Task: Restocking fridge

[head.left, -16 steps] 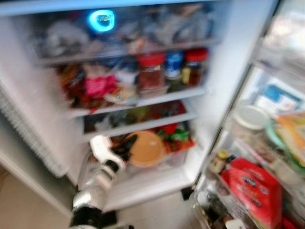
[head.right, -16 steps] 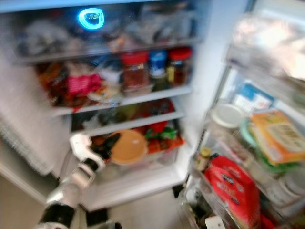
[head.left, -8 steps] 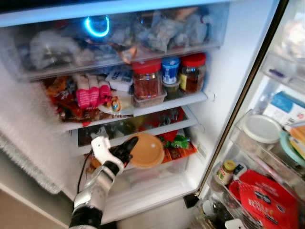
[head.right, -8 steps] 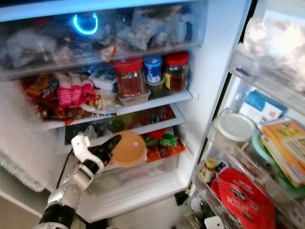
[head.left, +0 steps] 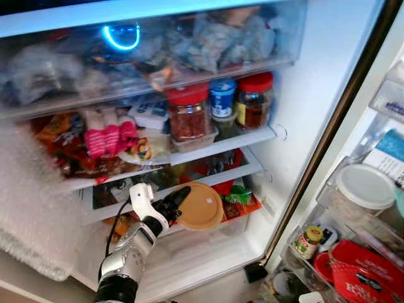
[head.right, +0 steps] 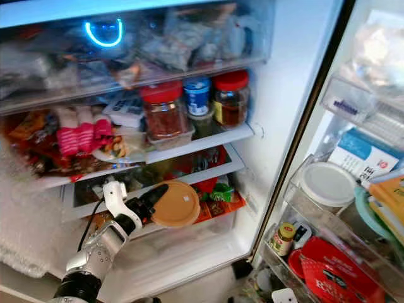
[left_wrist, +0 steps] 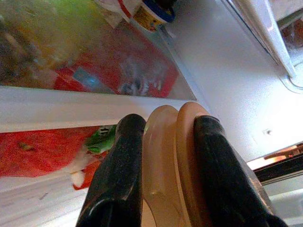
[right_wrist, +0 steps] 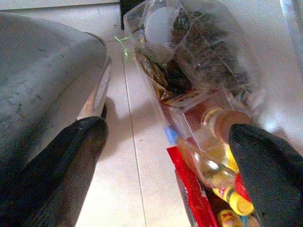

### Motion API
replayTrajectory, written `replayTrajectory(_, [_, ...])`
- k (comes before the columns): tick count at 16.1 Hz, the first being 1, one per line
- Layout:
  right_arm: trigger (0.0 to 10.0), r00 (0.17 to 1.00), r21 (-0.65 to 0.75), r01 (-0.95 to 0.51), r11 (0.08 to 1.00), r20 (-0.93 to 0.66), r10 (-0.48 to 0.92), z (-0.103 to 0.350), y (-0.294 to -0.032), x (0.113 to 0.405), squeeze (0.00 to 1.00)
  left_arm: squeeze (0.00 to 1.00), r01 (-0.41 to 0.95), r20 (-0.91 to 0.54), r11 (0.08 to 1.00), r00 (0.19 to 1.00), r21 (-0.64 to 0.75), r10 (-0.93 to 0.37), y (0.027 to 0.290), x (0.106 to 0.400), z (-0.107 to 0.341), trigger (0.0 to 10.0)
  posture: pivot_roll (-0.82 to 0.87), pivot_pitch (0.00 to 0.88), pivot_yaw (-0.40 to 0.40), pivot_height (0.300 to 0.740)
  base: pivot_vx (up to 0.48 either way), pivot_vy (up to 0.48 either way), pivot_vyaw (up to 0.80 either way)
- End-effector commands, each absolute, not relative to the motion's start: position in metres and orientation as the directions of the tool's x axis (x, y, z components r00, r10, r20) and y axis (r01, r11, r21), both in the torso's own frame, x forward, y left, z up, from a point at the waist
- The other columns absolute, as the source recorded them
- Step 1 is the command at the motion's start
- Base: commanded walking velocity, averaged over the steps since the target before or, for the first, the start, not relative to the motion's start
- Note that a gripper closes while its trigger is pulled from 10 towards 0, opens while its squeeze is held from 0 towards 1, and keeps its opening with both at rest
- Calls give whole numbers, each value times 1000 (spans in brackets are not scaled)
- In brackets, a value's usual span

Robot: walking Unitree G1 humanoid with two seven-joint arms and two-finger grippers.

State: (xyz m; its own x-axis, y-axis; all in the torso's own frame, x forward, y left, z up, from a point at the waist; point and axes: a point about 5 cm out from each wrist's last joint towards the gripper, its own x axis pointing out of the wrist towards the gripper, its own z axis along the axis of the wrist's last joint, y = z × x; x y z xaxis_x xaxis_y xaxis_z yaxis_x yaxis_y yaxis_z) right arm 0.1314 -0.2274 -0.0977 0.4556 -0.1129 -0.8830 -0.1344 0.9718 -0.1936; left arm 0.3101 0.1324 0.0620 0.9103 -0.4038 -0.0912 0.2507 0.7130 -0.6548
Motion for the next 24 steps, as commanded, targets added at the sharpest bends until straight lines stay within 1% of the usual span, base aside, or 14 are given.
replayTrajectory(1, [10000, 448, -161, -156, 975, -891, -76, -101, -217, 129, 0, 0, 264, -70, 709, 912, -654, -404, 129, 311, 66, 10000, -93, 0, 36, 655, 0, 0, 0])
replayTrajectory(6, [10000, 449, -169, -156, 973, -890, -83, -101, -217, 129, 0, 0, 242, -46, 688, 927, -684, -372, 131, 311, 68, 10000, -100, 0, 36, 655, 0, 0, 0])
replayTrajectory(9, [10000, 450, -168, -162, 972, -890, -78, -101, -217, 129, 0, 0, 218, -36, 671, 939, -709, -343, 132, 313, 69, 10000, -100, 0, 35, 621, 0, 0, 0])
replayTrajectory(11, [10000, 460, -164, -148, 975, -884, -79, -100, -218, 129, 0, 0, 200, -26, 647, 946, -736, -322, 133, 315, 71, 10000, -100, 0, 33, 611, 0, 0, 0])
replayTrajectory(13, [10000, 454, -167, -161, 973, -888, -78, -100, -218, 129, 0, 0, 203, -24, 651, 946, -732, -323, 133, 316, 71, 10000, -96, 0, 30, 611, 0, 0, 0])
replayTrajectory(15, [10000, 454, -167, -157, 973, -888, -79, -100, -218, 129, 0, 0, 205, 1, 630, 951, -749, -309, 133, 317, 75, 10000, -98, 0, 29, 611, 0, 0, 0])
replayTrajectory(17, [10000, 459, -167, -149, 975, -885, -81, -100, -218, 130, 0, 0, 182, 40, 580, 968, -794, -249, 140, 323, 81, 10000, -99, 1, 26, 611, 0, 0, 0])
replayTrajectory(20, [10000, 463, -168, -146, 975, -882, -82, -100, -219, 130, 0, 0, 141, 22, 569, 977, -811, -211, 144, 330, 81, 10000, -98, 1, 25, 611, 0, 0, 0])
replayTrajectory(23, [10000, 466, -166, -142, 976, -881, -82, -99, -218, 131, 0, 0, 75, 2, 614, 993, -786, -120, 154, 338, 83, 10000, -100, 0, 29, 611, 0, 0, 0])
replayTrajectory(24, [10000, 467, -165, -142, 976, -881, -81, -99, -218, 132, 0, 0, 64, 5, 612, 995, -788, -99, 157, 341, 85, 10000, -102, 0, 29, 611, 0, 0, 0])
